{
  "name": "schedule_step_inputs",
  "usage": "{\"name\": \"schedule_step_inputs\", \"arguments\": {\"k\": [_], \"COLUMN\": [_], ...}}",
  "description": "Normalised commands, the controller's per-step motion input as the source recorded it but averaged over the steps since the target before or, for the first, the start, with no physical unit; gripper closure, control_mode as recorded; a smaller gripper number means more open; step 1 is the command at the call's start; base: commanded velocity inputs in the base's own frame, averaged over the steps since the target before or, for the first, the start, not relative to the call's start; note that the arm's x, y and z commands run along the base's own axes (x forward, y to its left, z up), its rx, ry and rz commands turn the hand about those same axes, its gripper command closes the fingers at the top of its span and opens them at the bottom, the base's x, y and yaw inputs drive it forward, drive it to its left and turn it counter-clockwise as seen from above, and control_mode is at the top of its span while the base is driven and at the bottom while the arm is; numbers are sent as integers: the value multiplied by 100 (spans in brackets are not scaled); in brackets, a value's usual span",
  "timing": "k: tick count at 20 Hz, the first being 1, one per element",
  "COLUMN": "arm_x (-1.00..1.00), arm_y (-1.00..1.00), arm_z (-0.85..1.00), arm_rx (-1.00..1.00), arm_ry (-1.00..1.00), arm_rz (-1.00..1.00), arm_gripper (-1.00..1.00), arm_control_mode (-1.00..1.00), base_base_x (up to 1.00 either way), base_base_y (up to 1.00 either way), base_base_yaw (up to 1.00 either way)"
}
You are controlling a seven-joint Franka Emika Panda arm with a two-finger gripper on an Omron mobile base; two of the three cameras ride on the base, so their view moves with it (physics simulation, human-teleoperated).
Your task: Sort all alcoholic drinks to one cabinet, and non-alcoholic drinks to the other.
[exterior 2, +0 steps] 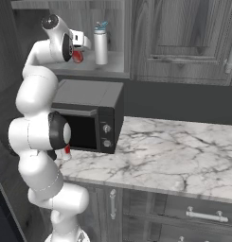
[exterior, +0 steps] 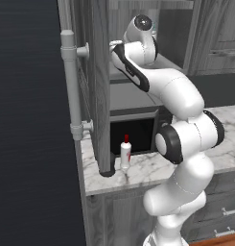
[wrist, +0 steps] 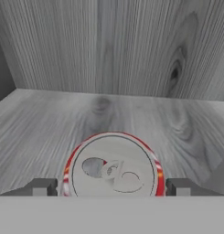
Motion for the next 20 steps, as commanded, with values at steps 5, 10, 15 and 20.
{"name": "schedule_step_inputs", "arguments": {"k": [5, 10, 15, 20], "arm_x": [4, 0, 0, 0], "arm_y": [0, 0, -1, -2], "arm_z": [0, 0, 0, 0], "arm_rx": [1, 2, 2, 1], "arm_ry": [-1, 0, 0, 0], "arm_rz": [0, 0, -1, -4], "arm_gripper": [-100, -100, -100, -100], "arm_control_mode": [-100, -100, -100, -100], "base_base_x": [0, 0, 0, 0], "base_base_y": [0, 0, 0, 0], "base_base_yaw": [0, 0, 0, 0]}}
